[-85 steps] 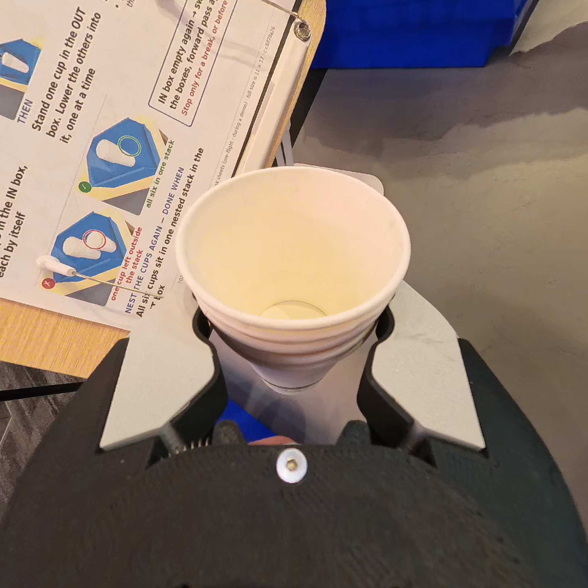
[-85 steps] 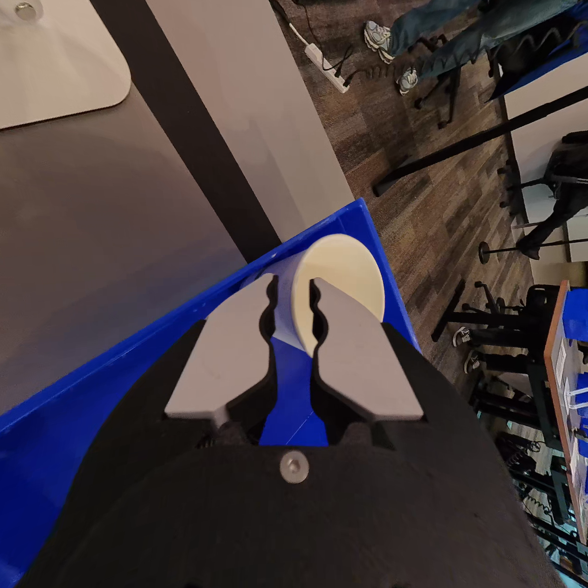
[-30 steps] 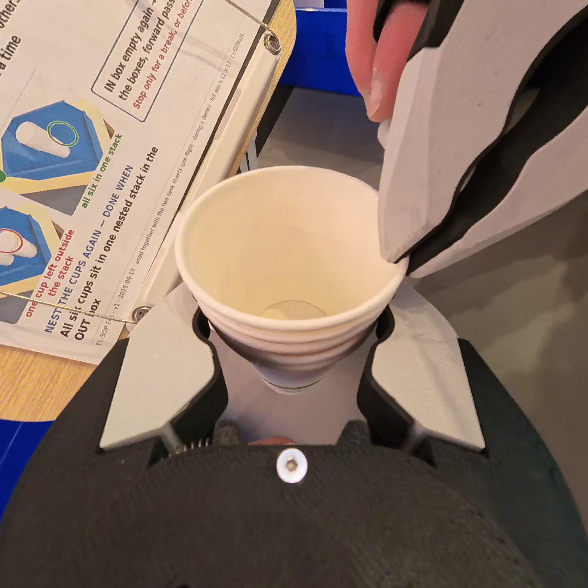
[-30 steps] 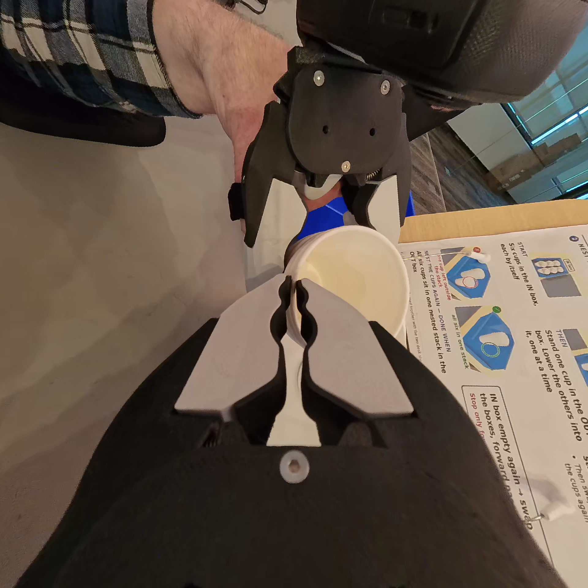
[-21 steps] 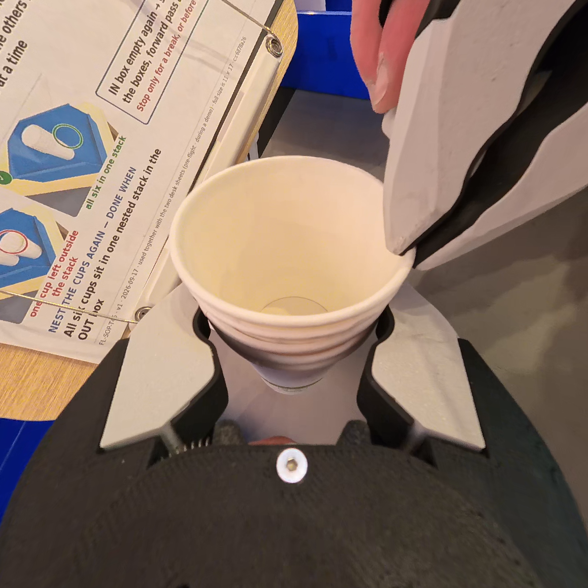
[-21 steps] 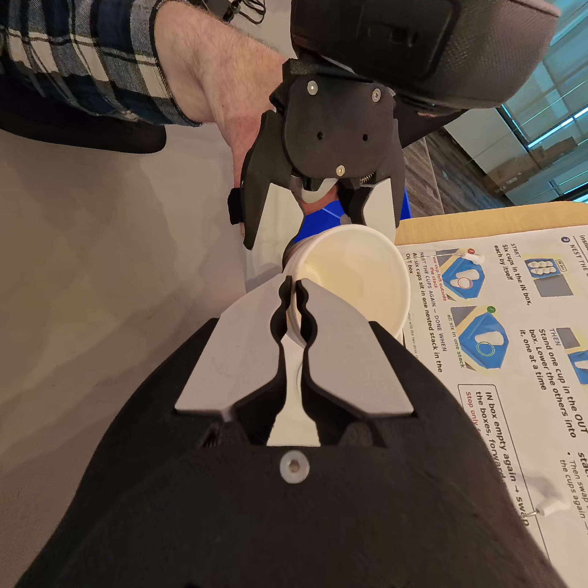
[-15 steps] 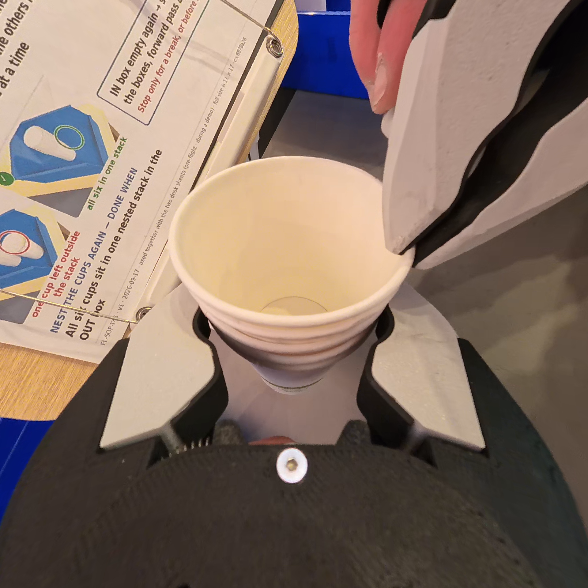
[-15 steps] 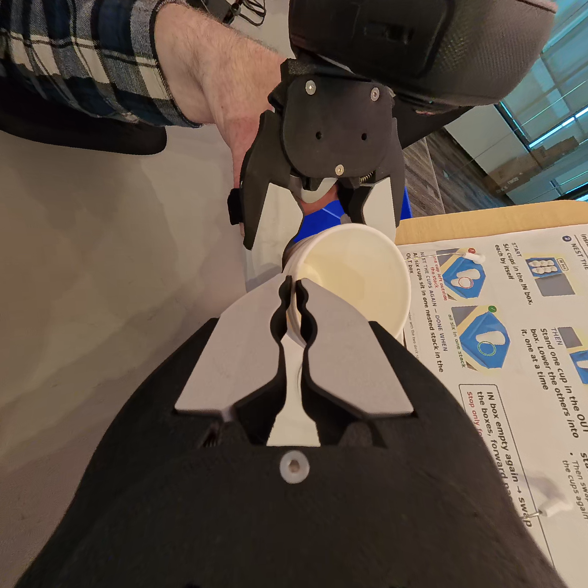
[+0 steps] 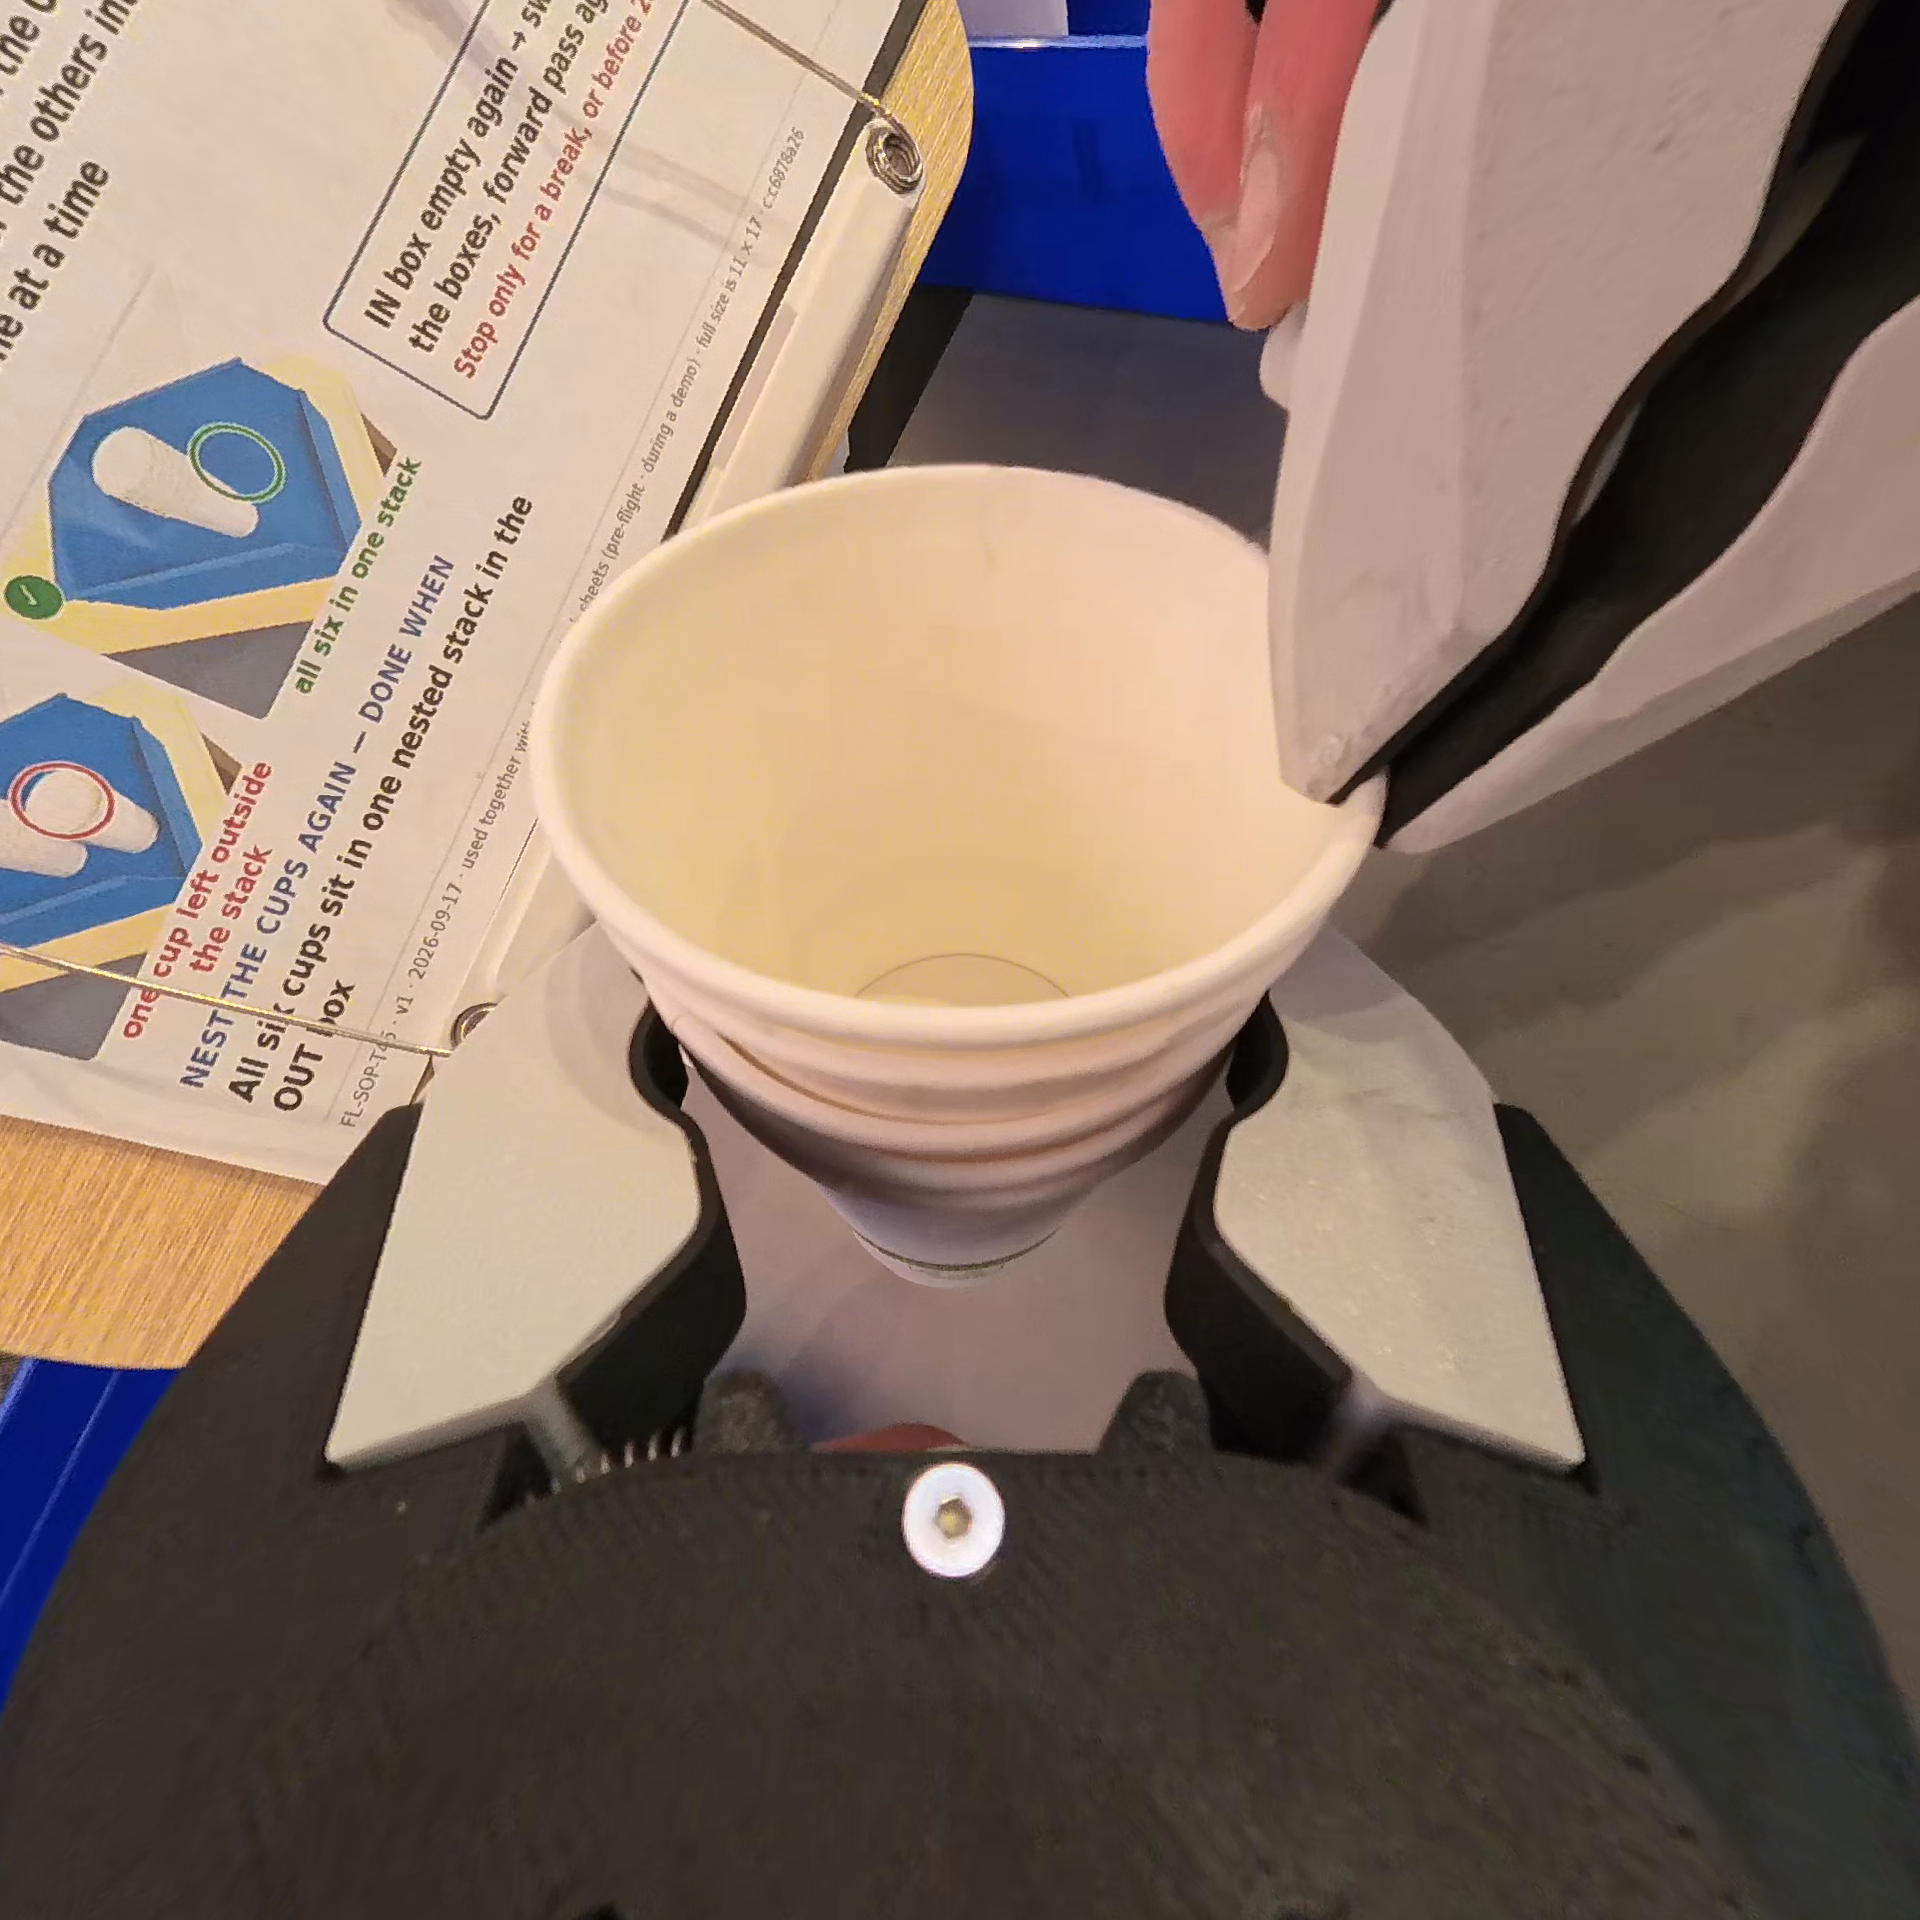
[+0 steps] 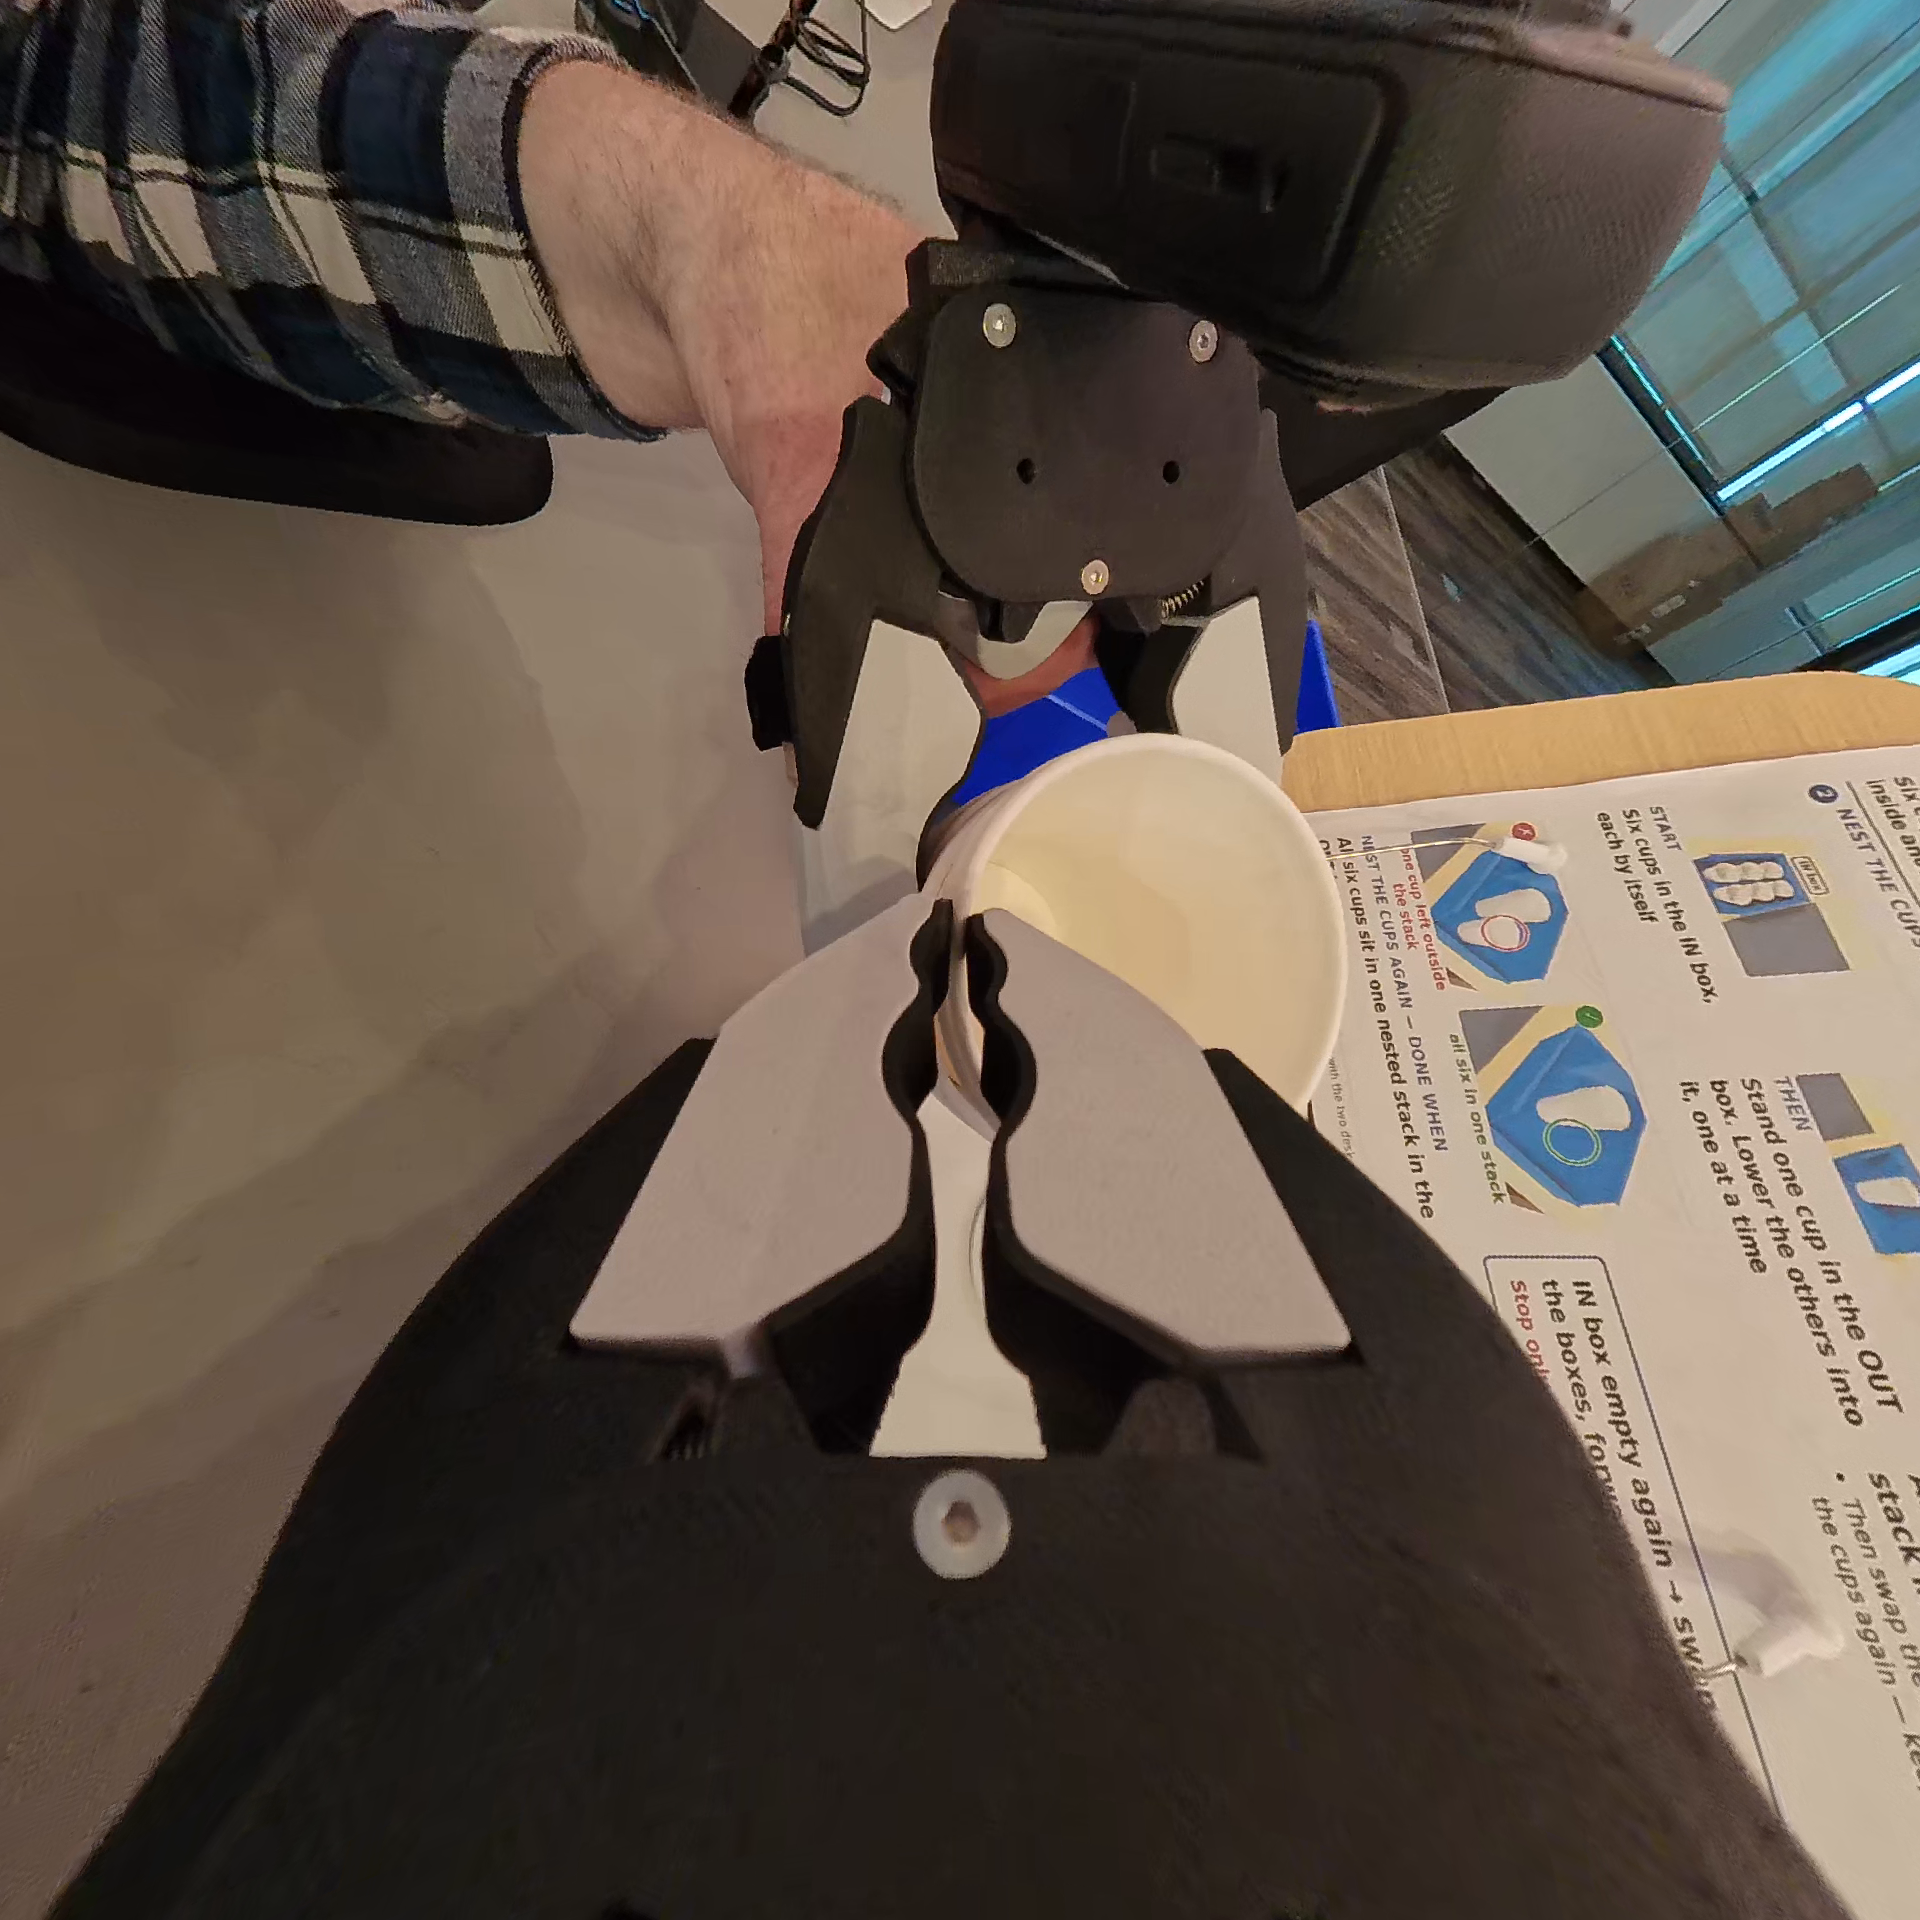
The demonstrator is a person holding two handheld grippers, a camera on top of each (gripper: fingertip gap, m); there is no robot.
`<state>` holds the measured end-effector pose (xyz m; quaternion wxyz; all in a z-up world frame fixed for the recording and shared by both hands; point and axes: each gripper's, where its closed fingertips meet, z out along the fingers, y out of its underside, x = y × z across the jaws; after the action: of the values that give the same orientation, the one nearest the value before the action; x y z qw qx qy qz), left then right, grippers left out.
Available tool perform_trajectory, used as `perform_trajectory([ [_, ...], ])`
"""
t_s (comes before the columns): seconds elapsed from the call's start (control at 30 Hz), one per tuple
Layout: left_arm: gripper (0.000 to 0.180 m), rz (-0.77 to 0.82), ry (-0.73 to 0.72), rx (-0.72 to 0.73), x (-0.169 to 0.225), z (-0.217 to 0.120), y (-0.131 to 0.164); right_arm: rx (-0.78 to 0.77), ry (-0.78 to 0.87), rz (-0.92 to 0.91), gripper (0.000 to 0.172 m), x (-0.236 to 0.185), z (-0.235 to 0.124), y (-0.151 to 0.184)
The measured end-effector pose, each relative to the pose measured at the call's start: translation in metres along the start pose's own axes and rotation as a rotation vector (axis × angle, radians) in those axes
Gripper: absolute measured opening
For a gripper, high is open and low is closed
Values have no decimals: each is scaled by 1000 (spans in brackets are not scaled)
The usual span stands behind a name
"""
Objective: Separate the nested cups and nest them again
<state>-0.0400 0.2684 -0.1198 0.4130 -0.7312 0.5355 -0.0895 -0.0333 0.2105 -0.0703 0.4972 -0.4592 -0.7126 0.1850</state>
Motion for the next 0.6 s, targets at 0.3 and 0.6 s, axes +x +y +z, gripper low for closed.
perform_trajectory([
  [0.3,103,18,-7,-17,1,3,3,-30,-17,-4,3,-5,8,6],
  [0.6,103,20,-5,-4,3,2,0,-13,-13,-1,3,-5,6,2],
])
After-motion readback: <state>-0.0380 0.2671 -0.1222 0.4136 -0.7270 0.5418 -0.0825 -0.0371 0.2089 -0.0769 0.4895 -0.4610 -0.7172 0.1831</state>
